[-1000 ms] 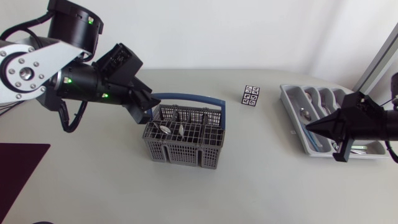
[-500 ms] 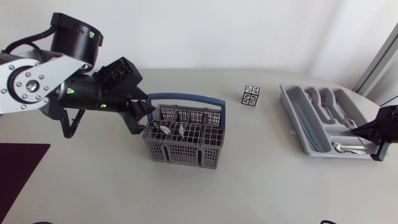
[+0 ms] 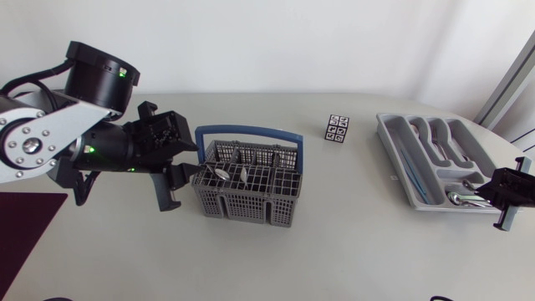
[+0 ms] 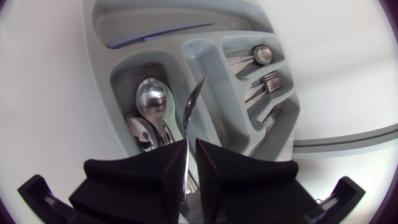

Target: Transfer all utensils from the basket to the drawer tray.

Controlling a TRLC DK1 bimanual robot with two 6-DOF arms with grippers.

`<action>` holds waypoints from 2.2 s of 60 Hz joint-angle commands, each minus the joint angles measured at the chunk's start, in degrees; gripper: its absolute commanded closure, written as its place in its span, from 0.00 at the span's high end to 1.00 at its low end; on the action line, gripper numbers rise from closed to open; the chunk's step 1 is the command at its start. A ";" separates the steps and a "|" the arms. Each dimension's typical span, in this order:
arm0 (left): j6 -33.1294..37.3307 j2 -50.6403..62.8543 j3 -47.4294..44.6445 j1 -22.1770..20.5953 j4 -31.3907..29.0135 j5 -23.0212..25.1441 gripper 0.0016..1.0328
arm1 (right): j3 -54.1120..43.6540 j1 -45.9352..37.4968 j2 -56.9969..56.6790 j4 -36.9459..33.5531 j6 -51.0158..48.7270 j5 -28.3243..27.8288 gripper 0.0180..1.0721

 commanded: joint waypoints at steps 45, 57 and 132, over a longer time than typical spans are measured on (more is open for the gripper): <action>35.22 5.85 -2.85 -4.89 7.75 -9.06 0.41 | -15.53 4.82 -19.86 -0.61 2.80 -0.53 0.90; 39.70 9.10 -0.57 -4.63 7.93 -10.11 0.32 | -17.72 6.05 -25.57 -3.16 3.15 -1.85 0.90; 44.18 2.42 0.23 -5.42 8.81 -8.70 0.03 | -24.31 11.50 -35.86 -5.53 4.47 -1.94 0.90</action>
